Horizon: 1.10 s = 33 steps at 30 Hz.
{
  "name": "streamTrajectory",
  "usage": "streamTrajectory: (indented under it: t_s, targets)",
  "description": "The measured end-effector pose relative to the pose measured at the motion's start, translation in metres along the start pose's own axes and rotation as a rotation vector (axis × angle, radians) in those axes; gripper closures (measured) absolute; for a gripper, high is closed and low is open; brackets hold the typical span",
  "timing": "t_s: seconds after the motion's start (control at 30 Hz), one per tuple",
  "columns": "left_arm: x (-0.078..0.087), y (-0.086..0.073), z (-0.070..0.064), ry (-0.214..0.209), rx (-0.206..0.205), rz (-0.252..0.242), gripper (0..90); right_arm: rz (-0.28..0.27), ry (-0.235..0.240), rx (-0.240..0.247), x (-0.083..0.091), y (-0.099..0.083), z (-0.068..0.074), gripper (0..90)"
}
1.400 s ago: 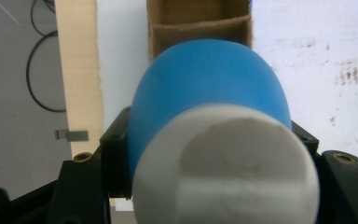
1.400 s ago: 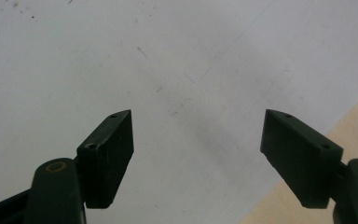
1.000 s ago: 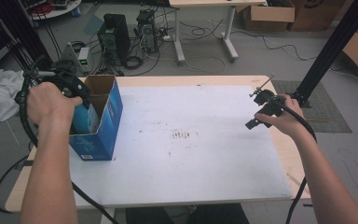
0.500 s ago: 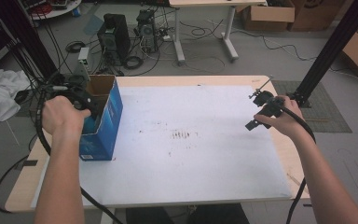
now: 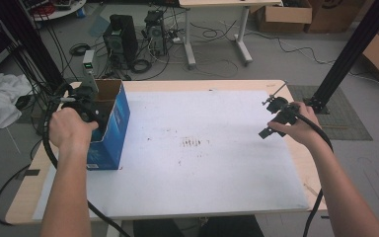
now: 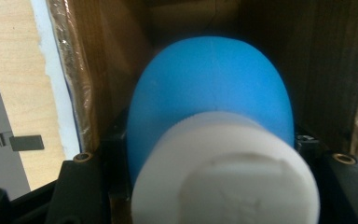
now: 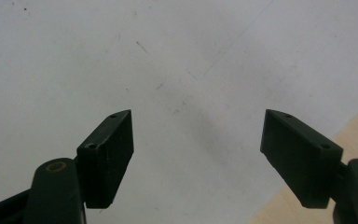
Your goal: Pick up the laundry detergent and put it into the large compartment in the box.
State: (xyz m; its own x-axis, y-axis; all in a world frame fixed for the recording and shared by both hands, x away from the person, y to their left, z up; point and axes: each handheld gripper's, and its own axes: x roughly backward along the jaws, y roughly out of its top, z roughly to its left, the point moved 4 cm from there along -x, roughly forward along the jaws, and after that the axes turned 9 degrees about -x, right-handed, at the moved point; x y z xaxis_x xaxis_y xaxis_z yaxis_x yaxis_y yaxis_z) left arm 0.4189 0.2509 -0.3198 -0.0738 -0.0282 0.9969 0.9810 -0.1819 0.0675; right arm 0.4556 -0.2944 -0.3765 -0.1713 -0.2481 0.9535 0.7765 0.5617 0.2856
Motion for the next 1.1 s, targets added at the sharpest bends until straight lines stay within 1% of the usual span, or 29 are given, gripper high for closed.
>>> streamTrajectory:
  t_s: [0.13, 0.43, 0.57, 0.7, 0.83, 0.93, 1.1]
  targets:
    - [-0.0046, -0.0008, -0.0007, 0.000, -0.001, 0.000, 38.0, 0.003, -0.001, -0.003, 0.0002, -0.0003, -0.0003, 25.5]
    - [-0.0051, -0.0019, -0.0007, -0.002, 0.000, -0.002, 37.8, 0.003, 0.004, -0.001, -0.0016, -0.0018, -0.0003, 25.5]
    - [-0.0052, -0.0018, -0.0027, 0.008, -0.003, 0.002, 37.7, 0.005, 0.006, -0.005, -0.0018, -0.0021, -0.0001, 25.5]
    - [-0.0054, -0.0017, -0.0030, 0.009, 0.002, 0.000, 37.7, 0.003, 0.003, 0.001, -0.0013, -0.0025, -0.0011, 25.5]
    - [-0.0055, -0.0018, -0.0030, 0.010, 0.003, -0.004, 37.6, 0.002, 0.005, -0.007, -0.0002, -0.0035, -0.0012, 25.5]
    - [-0.0056, -0.0020, -0.0029, 0.009, 0.008, -0.004, 37.6, 0.005, -0.002, -0.001, -0.0002, -0.0042, -0.0022, 25.5]
    - [-0.0056, -0.0019, -0.0033, 0.009, 0.013, -0.001, 37.6, 0.007, -0.001, -0.005, 0.0008, -0.0054, -0.0031, 25.5]
